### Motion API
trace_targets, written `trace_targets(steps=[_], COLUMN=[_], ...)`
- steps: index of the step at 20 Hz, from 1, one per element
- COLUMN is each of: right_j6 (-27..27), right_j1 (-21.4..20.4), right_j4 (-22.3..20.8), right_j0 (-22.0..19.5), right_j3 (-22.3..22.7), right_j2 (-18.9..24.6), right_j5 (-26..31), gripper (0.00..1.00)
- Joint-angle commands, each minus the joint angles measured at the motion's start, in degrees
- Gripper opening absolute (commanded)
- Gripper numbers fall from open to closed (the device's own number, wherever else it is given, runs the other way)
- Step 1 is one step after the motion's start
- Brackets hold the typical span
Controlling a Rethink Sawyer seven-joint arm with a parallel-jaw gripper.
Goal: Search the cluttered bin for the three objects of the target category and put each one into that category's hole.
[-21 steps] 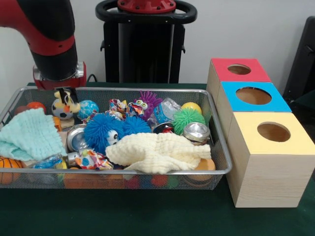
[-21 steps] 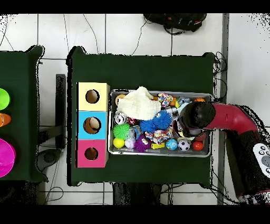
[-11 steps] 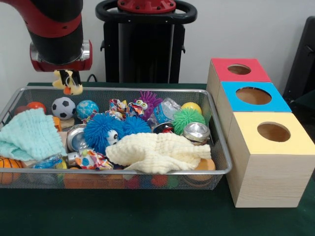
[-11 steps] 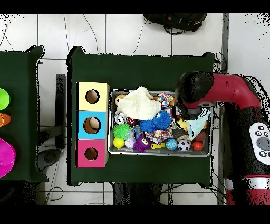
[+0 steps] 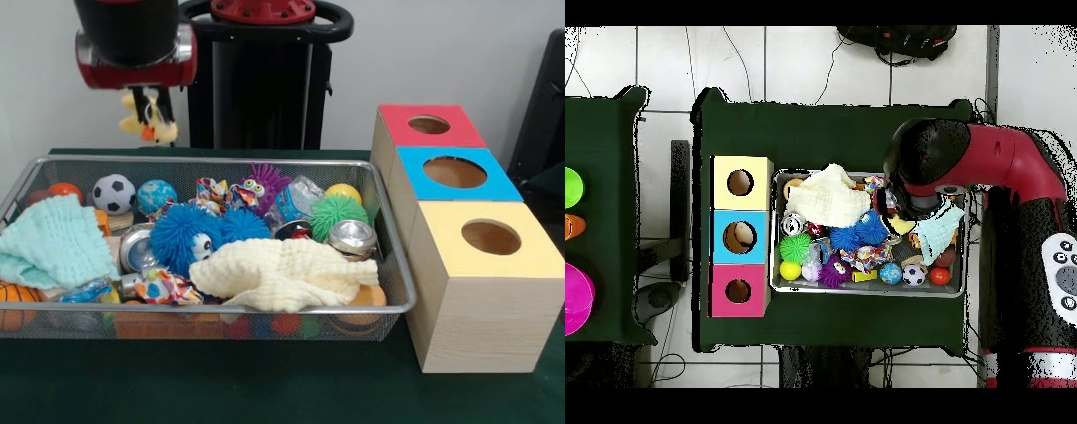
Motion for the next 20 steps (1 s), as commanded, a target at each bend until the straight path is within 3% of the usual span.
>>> trace_targets(steps=[1, 8, 20], right_j6=[5.67, 4.88, 7.92], right_j1=[-11.91, -20.60, -25.30], right_j4=[6.60, 10.21, 11.14], right_j0=[1.27, 2.06, 5.81], right_j3=[14.86, 24.63, 32.13], right_j2=[-3.28, -6.72, -10.86], right_j5=[1.74, -2.27, -9.71], gripper=[0.00, 0.00, 0.00])
